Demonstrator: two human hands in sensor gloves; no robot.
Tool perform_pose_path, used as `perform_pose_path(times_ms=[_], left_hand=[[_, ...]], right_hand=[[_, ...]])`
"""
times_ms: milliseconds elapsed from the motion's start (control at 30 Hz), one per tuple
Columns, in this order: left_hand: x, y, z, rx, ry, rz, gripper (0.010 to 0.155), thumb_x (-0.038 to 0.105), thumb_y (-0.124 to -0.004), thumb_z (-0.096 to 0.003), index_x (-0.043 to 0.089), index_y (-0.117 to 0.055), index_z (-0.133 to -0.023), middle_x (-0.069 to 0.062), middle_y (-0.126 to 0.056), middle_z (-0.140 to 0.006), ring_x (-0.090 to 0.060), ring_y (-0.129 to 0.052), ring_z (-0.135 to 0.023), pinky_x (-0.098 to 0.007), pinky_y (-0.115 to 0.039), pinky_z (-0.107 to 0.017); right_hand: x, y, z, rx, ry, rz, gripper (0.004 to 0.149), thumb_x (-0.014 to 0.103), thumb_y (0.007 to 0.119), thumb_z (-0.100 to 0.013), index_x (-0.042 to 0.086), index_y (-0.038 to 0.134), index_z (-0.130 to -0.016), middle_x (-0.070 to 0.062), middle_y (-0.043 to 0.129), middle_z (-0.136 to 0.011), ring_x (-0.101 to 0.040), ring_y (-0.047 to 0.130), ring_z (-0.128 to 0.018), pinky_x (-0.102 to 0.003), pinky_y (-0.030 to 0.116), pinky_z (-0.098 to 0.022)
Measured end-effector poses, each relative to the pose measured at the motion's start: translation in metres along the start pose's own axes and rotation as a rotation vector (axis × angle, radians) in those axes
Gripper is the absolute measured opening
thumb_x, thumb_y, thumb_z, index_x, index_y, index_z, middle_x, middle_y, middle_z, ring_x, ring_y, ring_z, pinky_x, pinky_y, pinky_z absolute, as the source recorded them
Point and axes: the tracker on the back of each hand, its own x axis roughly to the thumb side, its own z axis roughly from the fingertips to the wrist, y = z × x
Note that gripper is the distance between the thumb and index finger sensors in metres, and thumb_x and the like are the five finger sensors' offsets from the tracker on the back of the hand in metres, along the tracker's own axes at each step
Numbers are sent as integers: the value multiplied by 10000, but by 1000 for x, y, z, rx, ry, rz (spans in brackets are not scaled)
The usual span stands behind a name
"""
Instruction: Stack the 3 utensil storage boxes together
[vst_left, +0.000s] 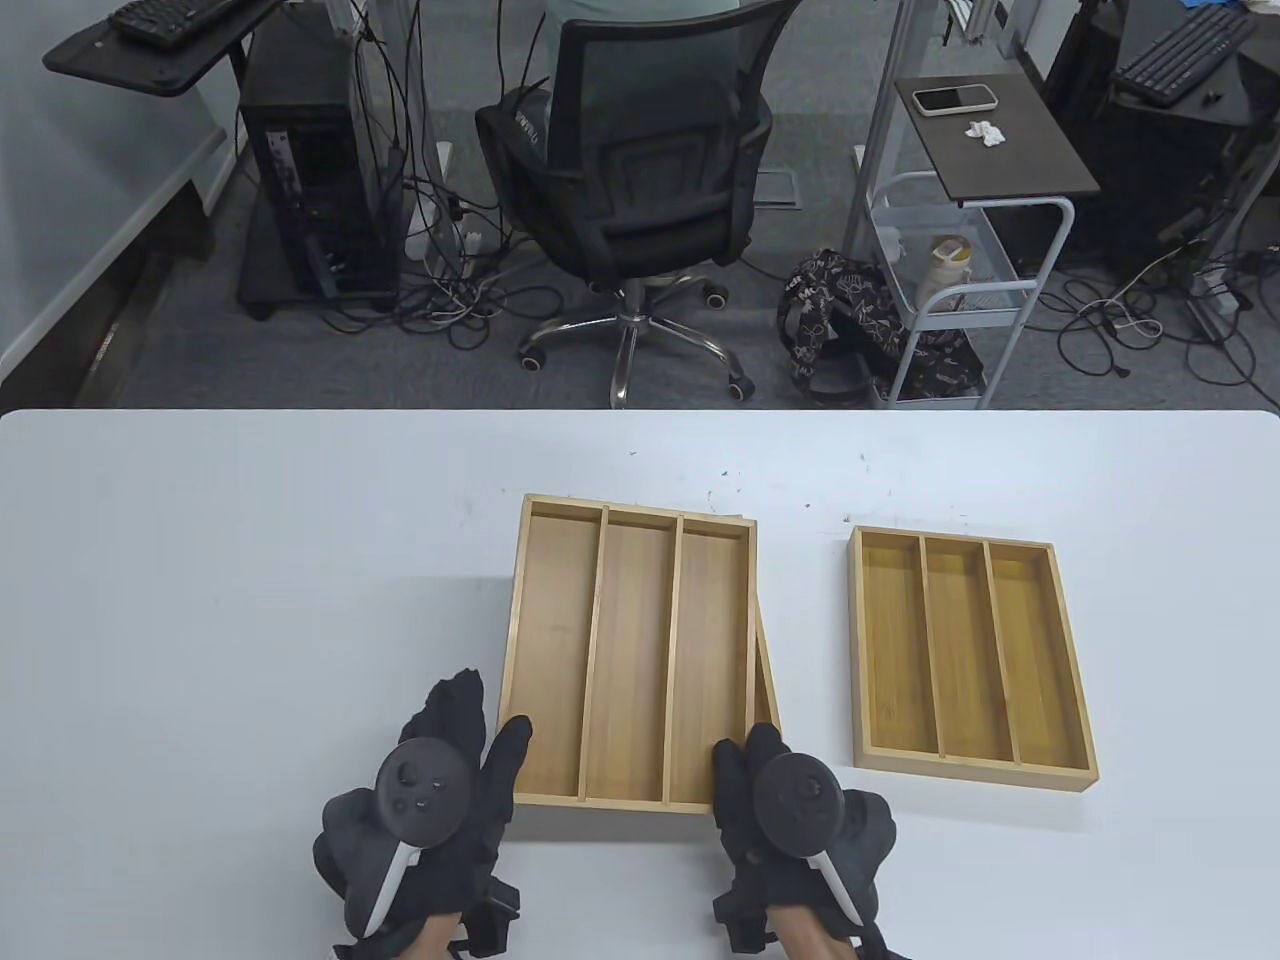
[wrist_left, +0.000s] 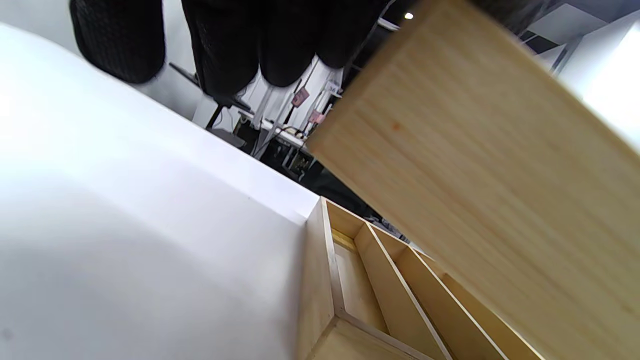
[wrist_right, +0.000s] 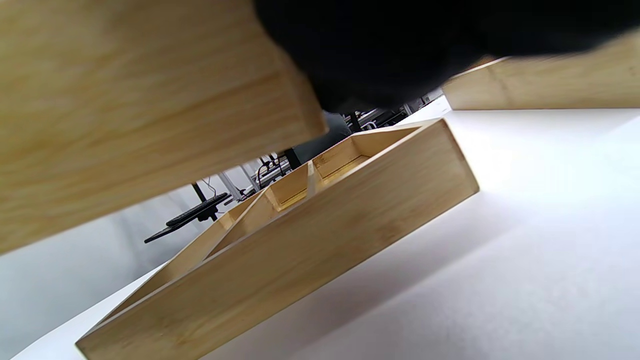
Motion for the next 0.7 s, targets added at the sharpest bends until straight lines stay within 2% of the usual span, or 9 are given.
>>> perform_pose_path(times_ms=[133, 367, 533, 700], left_hand=[[-4, -4, -4, -6, 18, -43, 845, 772, -566, -482, 405, -297, -1193, 39, -316, -1304, -328, -459, -1244, -695, -527, -797], [-9, -12, -12, -46, 50, -94, 841, 758, -596, -492, 406, -289, -1191, 31, -292, -1303, -337, -439, -1244, -695, -508, -803], [-8, -19, -15, -113, 56, -110, 834, 747, -610, -501, 406, -289, -1190, 34, -292, -1302, -338, -437, -1243, -695, -504, -805], [-7, -22, -17, -146, 57, -107, 819, 735, -618, -508, 404, -305, -1188, 42, -317, -1300, -328, -470, -1238, -684, -523, -804]], right_hand=[[-6, -3, -3, -10, 23, 29, 439, 344, 765, -577, -48, 796, -773, -194, 940, -418, -148, 912, -89, -337, 875, -38], [-26, -19, -13, -21, 118, 28, 433, 339, 763, -577, -41, 797, -782, -200, 936, -424, -157, 904, -93, -344, 866, -40], [-43, -47, -27, -49, 186, 43, 436, 335, 768, -576, -42, 796, -792, -214, 928, -437, -165, 894, -91, -350, 855, -35], [-70, -87, -40, -101, 242, 124, 436, 332, 777, -569, -31, 795, -810, -231, 917, -464, -160, 886, -85, -344, 850, -25]])
